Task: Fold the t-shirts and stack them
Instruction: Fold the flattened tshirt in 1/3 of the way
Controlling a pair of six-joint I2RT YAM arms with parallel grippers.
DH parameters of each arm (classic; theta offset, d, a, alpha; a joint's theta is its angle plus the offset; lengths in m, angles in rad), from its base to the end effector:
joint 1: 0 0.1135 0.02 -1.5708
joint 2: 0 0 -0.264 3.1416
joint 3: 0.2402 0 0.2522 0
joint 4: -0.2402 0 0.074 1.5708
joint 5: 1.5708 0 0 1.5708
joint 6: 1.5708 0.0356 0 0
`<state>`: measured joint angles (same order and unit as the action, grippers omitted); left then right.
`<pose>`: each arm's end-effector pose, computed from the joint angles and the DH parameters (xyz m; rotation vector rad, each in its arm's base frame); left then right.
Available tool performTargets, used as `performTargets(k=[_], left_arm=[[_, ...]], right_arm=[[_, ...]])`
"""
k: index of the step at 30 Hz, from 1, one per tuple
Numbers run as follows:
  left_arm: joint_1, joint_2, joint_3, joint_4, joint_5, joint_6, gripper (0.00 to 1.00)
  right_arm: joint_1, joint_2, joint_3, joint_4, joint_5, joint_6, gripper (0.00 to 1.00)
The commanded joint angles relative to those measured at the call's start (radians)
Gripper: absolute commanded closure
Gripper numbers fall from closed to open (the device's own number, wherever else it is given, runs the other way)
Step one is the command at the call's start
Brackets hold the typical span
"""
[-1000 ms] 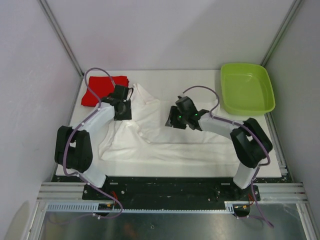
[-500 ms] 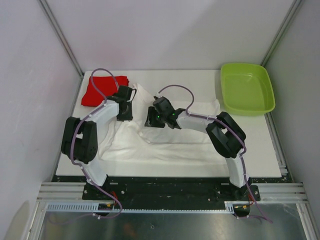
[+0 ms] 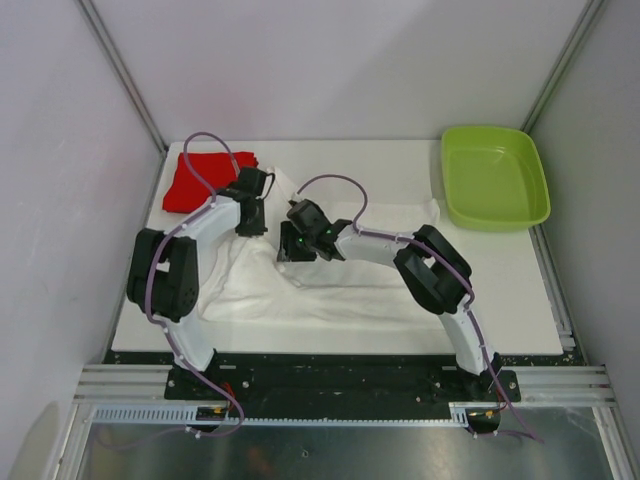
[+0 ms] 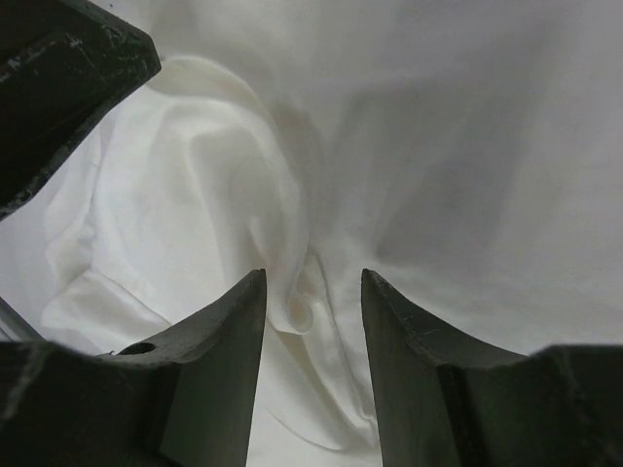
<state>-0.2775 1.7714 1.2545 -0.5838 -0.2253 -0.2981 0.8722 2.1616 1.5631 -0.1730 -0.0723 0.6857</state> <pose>0.3527 -0.0922 0.2064 -0.0982 2.6262 0.1064 0.3079 0.3705 0.1680 -0.2710 2.4878 0.8069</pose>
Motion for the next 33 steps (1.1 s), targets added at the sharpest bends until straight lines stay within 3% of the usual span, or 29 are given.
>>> performTargets(k=[1,19,21,27,33], left_arm=[[-0.001,0.024,0.04,0.021,-0.009,-0.009,0.77],[0.001,-0.004,0.04,0.021,-0.051,-0.015,1.0],[0.001,-0.012,0.038,0.021,-0.054,-0.016,1.0],[0.002,-0.036,0.033,0.02,-0.064,-0.015,1.0],[0.003,-0.048,0.029,0.02,-0.06,-0.018,1.0]], right_arm=[[0.011,0.023,0.053,-0.029,0.012,-0.019,0.52],[0.036,-0.003,0.009,-0.011,0.004,0.013,0.62],[0.039,-0.002,0.008,-0.009,0.0,0.018,0.66],[0.045,-0.015,0.012,-0.016,0.015,0.019,0.96],[0.048,-0.03,0.062,-0.083,0.083,-0.012,1.0]])
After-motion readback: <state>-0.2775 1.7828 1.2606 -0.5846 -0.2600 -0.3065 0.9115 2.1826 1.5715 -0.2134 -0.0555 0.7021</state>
